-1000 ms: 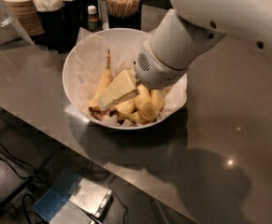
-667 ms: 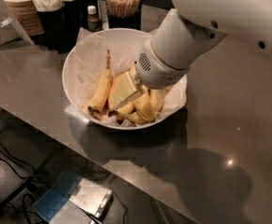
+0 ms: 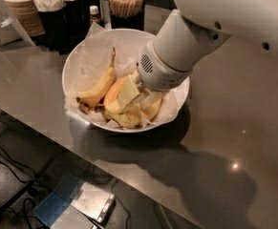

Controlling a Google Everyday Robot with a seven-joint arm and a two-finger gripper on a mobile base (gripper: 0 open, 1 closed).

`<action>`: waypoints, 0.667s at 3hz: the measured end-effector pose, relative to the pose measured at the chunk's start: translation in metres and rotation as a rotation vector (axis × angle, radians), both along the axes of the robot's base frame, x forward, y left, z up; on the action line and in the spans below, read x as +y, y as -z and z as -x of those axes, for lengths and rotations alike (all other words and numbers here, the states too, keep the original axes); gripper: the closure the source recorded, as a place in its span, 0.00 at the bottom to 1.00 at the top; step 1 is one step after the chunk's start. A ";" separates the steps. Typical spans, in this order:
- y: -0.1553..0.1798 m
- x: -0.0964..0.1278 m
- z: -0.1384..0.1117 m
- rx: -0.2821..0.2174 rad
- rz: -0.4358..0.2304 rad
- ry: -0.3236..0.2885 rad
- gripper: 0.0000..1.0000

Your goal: Pick banana from white bowl

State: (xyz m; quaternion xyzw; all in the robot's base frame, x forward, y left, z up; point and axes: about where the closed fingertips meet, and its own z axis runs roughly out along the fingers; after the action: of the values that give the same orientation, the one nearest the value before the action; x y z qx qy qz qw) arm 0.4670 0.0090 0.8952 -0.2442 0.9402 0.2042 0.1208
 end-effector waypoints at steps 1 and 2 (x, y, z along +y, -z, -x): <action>0.000 0.000 0.000 0.000 0.000 0.000 1.00; -0.002 0.000 0.001 -0.004 0.001 -0.003 1.00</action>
Offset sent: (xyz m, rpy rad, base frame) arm -0.0009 -0.0029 0.0065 -0.0040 -0.0163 0.0127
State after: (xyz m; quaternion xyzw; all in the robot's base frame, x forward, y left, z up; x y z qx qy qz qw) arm 0.4665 0.0088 0.8968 -0.2460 0.9397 0.2035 0.1222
